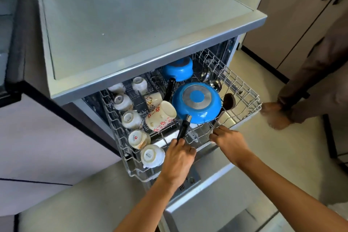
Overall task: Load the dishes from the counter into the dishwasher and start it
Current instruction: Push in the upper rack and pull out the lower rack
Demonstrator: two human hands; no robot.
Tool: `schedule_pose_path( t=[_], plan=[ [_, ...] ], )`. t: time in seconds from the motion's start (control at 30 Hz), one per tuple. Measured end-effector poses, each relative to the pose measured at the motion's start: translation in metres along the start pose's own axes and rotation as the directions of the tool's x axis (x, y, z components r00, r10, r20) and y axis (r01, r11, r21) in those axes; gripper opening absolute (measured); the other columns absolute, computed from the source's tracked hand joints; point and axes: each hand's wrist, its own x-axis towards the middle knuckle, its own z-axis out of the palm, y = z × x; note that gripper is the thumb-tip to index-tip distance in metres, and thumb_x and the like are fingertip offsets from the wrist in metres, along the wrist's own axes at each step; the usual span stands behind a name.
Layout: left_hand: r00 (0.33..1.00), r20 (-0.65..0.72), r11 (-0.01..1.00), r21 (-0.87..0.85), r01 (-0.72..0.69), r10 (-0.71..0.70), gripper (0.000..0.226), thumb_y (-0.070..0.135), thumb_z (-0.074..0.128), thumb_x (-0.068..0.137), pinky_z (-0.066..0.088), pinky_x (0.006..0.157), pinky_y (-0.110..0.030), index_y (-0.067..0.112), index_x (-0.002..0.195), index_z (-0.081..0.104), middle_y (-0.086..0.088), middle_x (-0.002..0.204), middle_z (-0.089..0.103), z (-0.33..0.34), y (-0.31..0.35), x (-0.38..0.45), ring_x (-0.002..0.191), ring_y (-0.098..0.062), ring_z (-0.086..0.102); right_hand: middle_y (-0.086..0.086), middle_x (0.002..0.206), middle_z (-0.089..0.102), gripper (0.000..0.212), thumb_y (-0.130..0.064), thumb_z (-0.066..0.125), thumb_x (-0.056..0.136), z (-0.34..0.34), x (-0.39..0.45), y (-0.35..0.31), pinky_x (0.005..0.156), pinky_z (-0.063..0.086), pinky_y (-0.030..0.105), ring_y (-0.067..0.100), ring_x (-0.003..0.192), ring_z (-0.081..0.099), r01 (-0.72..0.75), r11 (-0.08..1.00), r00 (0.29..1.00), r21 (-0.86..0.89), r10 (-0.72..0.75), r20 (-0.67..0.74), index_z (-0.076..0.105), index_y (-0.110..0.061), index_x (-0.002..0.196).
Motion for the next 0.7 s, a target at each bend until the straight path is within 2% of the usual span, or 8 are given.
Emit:
schedule_pose_path(
  t=[0.1,0.23,0.33,0.4,0.47,0.5,0.6,0.7],
  plan=[
    [0.999,-0.039,1.000,0.014,-0.021,0.021,0.016,0.006,0.071,0.057,0.041,0.069,-0.031,0.018,0.068,0.072,0.004,0.063,0.068,0.000,-0.011,0.010,0.073,-0.018,0.061,0.002,0.062,0.061,0.037,-0.001,0.089,0.036,-0.001,0.016,0.006,0.038,0.042,0.017,0.019,0.059,0.062,-0.007,1.000,1.000,-0.014,0.006,-0.003,0.068,-0.014,0.063],
    [0.998,-0.067,0.998,0.062,-0.018,0.022,0.022,0.004,0.055,0.061,0.029,0.070,-0.033,0.016,0.071,0.071,0.002,0.064,0.068,0.000,-0.038,0.026,0.072,-0.020,0.060,0.000,0.059,0.059,0.034,0.002,0.086,0.041,0.010,0.049,0.008,0.037,0.040,0.019,0.021,0.059,0.061,-0.019,0.998,1.000,-0.058,0.020,0.014,0.067,-0.015,0.062],
    [0.996,-0.089,0.995,0.092,0.027,-0.019,0.025,0.000,0.058,0.060,0.035,0.069,-0.036,0.013,0.076,0.070,-0.002,0.069,0.069,0.001,-0.067,0.038,0.071,-0.023,0.062,0.002,0.064,0.061,0.035,0.002,0.086,0.042,0.020,0.079,0.003,0.036,0.043,0.023,0.023,0.065,0.062,-0.047,0.998,0.999,-0.049,0.047,0.000,0.066,-0.015,0.066],
    [0.993,-0.097,0.991,0.110,0.078,-0.067,0.021,-0.002,0.064,0.058,0.042,0.064,-0.033,0.013,0.073,0.069,-0.004,0.068,0.068,-0.001,-0.086,0.048,0.069,-0.024,0.062,0.004,0.067,0.061,0.042,0.003,0.086,0.037,0.023,0.102,-0.004,0.034,0.046,0.027,0.025,0.067,0.062,-0.062,0.997,0.998,-0.038,0.063,0.008,0.067,-0.013,0.071],
    [0.990,-0.102,0.986,0.129,0.109,-0.096,0.019,-0.003,0.062,0.060,0.044,0.062,-0.031,0.012,0.069,0.068,-0.005,0.066,0.067,-0.004,-0.099,0.061,0.069,-0.025,0.061,0.005,0.071,0.062,0.049,0.002,0.088,0.036,0.021,0.122,-0.007,0.035,0.048,0.028,0.025,0.068,0.062,-0.104,0.994,0.994,-0.042,0.105,0.028,0.070,-0.013,0.079],
    [0.989,-0.103,0.983,0.138,0.124,-0.110,0.020,-0.003,0.061,0.061,0.044,0.063,-0.031,0.012,0.069,0.069,-0.004,0.066,0.067,-0.004,-0.105,0.067,0.069,-0.024,0.061,0.006,0.075,0.063,0.050,0.001,0.087,0.040,0.022,0.132,-0.006,0.038,0.050,0.029,0.024,0.071,0.062,-0.120,0.992,0.991,-0.042,0.122,0.054,0.070,-0.013,0.084],
    [0.979,-0.122,0.972,0.150,0.184,-0.166,0.019,-0.005,0.072,0.059,0.045,0.064,-0.032,0.011,0.071,0.072,-0.006,0.069,0.068,-0.002,-0.124,0.084,0.070,-0.023,0.062,0.007,0.095,0.063,0.038,-0.001,0.073,0.071,0.029,0.161,-0.003,0.056,0.056,0.034,0.024,0.086,0.062,-0.117,0.993,0.987,-0.036,0.120,0.108,0.064,-0.014,0.105],
    [0.969,-0.132,0.959,0.167,0.231,-0.210,0.020,-0.005,0.077,0.057,0.048,0.066,-0.032,0.008,0.073,0.073,-0.008,0.072,0.069,0.000,-0.144,0.097,0.071,-0.024,0.063,0.003,0.105,0.059,0.031,-0.008,0.059,0.086,0.037,0.190,0.000,0.062,0.054,0.029,0.019,0.090,0.061,-0.122,0.990,0.978,-0.075,0.133,0.159,0.056,-0.019,0.115]
  ],
)
